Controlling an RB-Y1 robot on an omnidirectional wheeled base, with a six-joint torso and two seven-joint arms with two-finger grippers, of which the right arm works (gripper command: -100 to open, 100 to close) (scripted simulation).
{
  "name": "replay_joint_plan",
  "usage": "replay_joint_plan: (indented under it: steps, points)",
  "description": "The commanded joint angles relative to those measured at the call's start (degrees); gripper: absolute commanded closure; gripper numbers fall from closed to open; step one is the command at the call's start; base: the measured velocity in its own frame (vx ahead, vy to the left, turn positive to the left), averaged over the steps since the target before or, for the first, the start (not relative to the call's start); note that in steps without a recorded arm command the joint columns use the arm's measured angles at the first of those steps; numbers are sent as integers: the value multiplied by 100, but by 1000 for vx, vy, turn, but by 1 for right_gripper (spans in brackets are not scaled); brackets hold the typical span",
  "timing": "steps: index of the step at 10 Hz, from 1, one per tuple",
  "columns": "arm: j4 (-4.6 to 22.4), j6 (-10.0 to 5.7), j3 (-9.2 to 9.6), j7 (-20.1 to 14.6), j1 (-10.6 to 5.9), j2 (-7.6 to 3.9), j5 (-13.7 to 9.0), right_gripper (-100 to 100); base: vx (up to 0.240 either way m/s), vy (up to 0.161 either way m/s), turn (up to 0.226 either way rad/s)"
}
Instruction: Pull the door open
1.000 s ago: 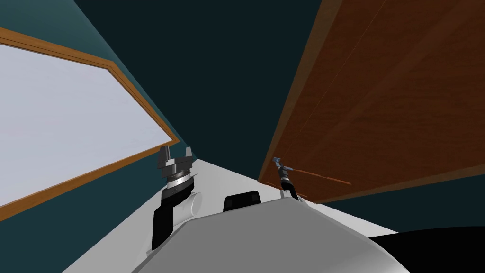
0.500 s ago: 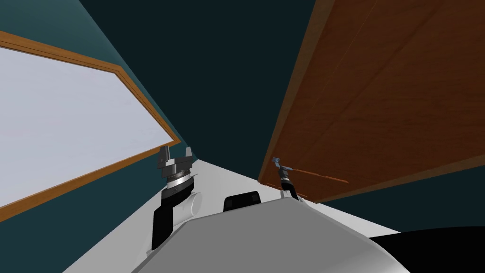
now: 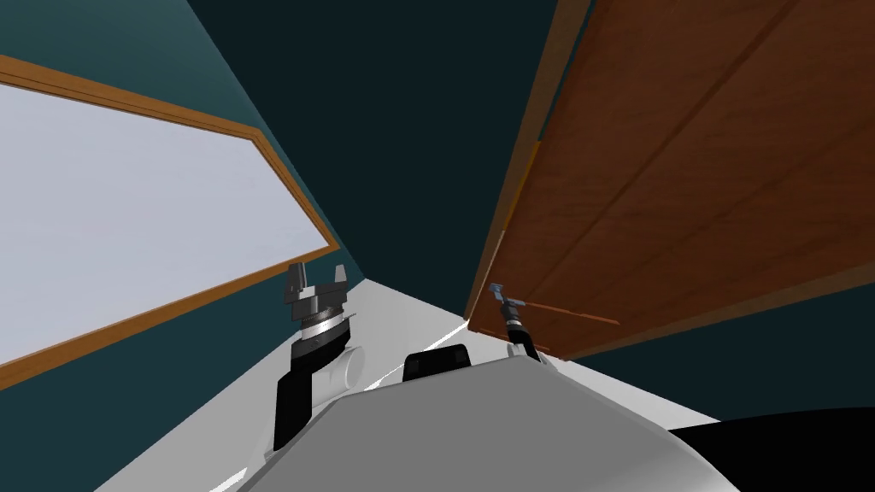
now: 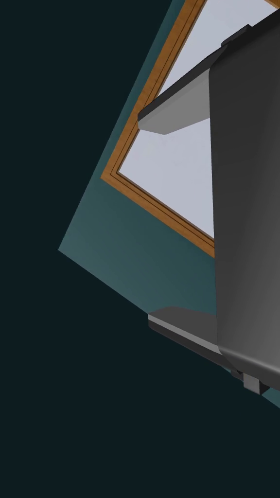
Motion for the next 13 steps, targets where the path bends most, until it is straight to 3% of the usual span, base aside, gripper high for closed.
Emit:
replay_joint_plan:
  steps: [1,4,5,12,13]
  points:
    - [36,-75,123,-109,26,-46,67,100,-266,-44,109]
    - [0,-138,321,-282,85,-138,173,100,-230,-21,110]
    - [-14,-87,281,-245,86,-127,151,100,-95,1,14]
    - [-119,-475,743,-728,454,-450,354,100,-234,-35,130]
    - [-95,-435,701,-681,420,-421,334,100,-120,-15,34]
